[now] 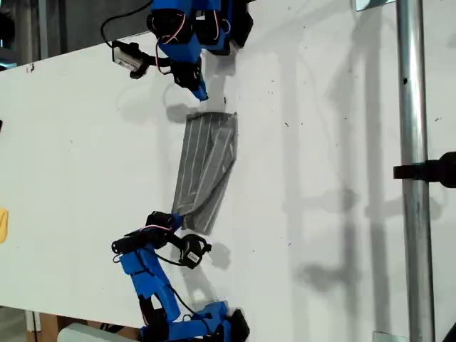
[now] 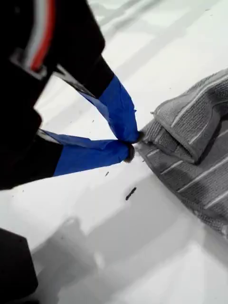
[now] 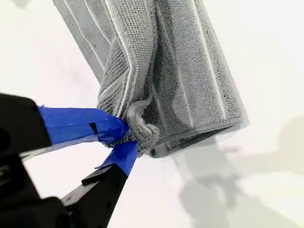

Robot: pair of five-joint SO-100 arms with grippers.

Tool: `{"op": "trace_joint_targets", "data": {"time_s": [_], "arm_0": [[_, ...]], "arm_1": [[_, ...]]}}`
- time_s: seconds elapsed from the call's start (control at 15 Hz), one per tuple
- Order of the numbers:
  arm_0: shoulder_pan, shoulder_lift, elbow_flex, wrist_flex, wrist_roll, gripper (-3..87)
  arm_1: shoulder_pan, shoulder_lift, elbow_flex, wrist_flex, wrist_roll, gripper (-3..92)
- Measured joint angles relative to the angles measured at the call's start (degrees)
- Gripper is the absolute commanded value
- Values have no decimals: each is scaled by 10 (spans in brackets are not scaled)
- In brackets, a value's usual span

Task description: Grasp corners of a towel and fold twice.

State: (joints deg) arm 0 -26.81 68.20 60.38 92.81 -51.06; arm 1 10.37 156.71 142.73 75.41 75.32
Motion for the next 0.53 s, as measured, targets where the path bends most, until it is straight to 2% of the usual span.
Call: {"op": "trace_joint_targets", "data": {"time_s": [0.2, 0.53], "arm_0": [[45, 0, 7, 3, -40, -29], [81, 0, 28, 4, -79, -29]], "arm_1": [[-91, -85, -28, -46, 62, 191], [-117, -354, -114, -149, 83, 228]]}}
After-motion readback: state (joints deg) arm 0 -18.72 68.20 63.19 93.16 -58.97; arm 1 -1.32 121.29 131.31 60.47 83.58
